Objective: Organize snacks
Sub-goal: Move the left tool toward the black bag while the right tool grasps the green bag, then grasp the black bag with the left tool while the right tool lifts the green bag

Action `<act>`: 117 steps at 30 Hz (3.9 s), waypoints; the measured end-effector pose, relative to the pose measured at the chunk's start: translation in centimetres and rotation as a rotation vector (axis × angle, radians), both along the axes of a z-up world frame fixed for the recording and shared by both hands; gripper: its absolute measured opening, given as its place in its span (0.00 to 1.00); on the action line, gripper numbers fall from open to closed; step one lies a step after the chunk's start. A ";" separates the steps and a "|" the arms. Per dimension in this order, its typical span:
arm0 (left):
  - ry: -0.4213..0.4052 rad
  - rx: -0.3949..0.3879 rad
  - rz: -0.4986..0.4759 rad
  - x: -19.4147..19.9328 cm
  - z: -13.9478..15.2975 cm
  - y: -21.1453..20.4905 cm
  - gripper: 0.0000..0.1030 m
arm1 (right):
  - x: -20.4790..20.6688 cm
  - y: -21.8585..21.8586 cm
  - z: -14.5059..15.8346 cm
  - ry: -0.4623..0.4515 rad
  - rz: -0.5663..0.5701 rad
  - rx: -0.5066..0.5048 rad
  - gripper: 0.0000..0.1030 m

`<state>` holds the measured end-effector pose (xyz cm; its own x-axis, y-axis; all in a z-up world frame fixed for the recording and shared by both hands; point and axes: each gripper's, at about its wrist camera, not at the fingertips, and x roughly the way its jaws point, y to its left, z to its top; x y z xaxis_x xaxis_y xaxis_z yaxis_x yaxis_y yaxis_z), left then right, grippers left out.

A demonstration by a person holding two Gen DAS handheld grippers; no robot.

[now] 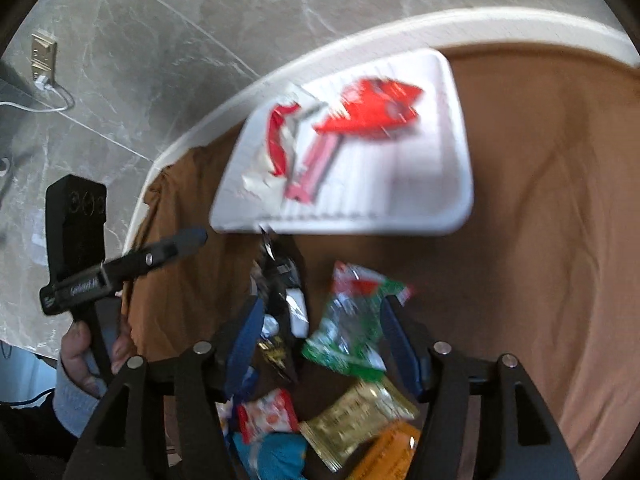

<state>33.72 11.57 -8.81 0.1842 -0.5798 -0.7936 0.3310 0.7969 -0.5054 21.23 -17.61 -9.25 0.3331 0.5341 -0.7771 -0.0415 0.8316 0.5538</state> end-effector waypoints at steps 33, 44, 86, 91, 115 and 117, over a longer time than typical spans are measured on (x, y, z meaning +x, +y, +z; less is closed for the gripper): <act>0.058 0.106 -0.082 -2.1 -5.2 -7.0 0.64 | 0.2 2.0 -3.4 0.048 -0.012 -0.084 0.62; -0.003 0.118 -0.114 -2.7 -5.5 -7.8 0.55 | 0.1 3.3 -3.3 -0.001 0.041 -0.196 0.33; 0.052 -0.022 -0.057 -1.7 -7.1 -6.6 0.18 | -0.9 -0.7 -4.1 0.061 -0.106 0.109 0.14; 0.088 -0.098 -0.037 -1.6 -7.1 -6.0 0.15 | -1.0 -1.0 -3.9 0.056 -0.107 0.129 0.14; 0.126 -0.123 -0.048 -1.9 -8.0 -5.5 0.15 | -1.1 1.4 -4.2 -0.005 -0.020 0.054 0.11; 0.141 -0.152 -0.035 -1.9 -8.1 -5.2 0.15 | -1.1 0.9 -4.2 0.003 -0.034 0.085 0.11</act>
